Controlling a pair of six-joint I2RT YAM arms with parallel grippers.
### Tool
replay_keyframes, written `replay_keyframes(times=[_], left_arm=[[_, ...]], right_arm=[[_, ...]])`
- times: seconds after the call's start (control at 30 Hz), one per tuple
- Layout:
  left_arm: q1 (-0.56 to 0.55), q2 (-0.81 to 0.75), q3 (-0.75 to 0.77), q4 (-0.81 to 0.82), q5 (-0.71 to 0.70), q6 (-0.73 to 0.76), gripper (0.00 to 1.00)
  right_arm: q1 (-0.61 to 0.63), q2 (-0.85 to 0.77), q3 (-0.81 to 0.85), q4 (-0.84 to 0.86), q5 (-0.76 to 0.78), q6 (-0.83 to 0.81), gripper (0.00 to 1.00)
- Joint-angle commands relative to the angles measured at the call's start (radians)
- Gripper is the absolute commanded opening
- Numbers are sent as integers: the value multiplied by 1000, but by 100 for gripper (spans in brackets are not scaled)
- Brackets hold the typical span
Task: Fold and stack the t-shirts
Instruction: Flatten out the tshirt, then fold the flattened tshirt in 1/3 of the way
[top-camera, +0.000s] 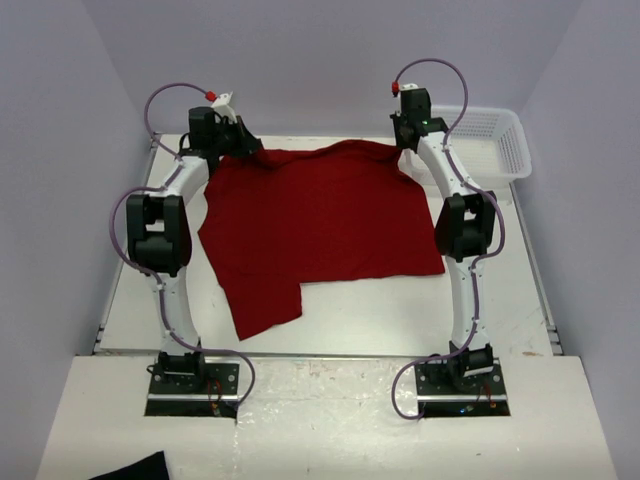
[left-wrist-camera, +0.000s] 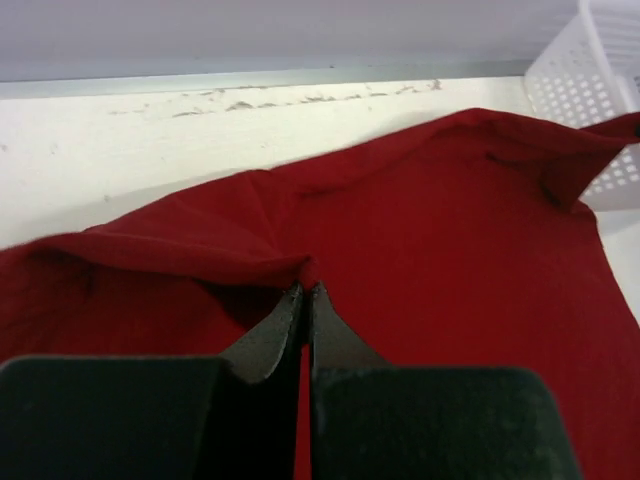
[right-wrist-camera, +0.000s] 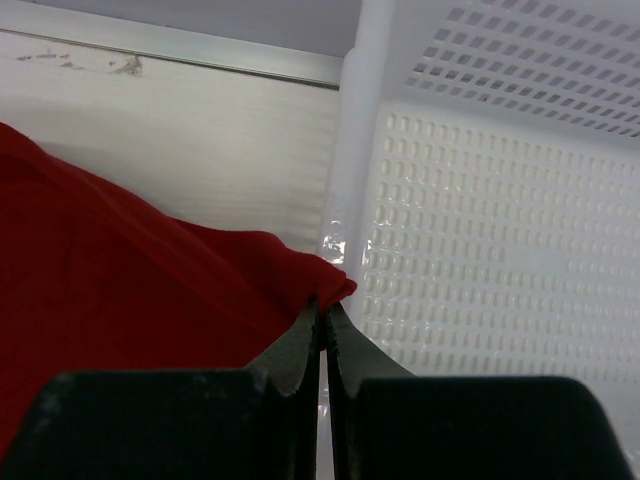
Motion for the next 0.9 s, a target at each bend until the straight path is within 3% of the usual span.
replay_keyframes(times=[0.0,0.1,0.3,0.87], left_arm=[[-28,-182,-111,107,-63,-49,0],[-31,-303,-222,92,-135,-81,0],[-29,-365,-315,-45,-298,-84,0],[-77,-511,-591,-10,-284,-144,0]], right_arm=[[-10,-32,30,2,39,3,0],[-9,-44,20,-6,36,6,0],[-7,-69,5,-35,18,17,0],[5,-141,-102,-64,36,49,0]])
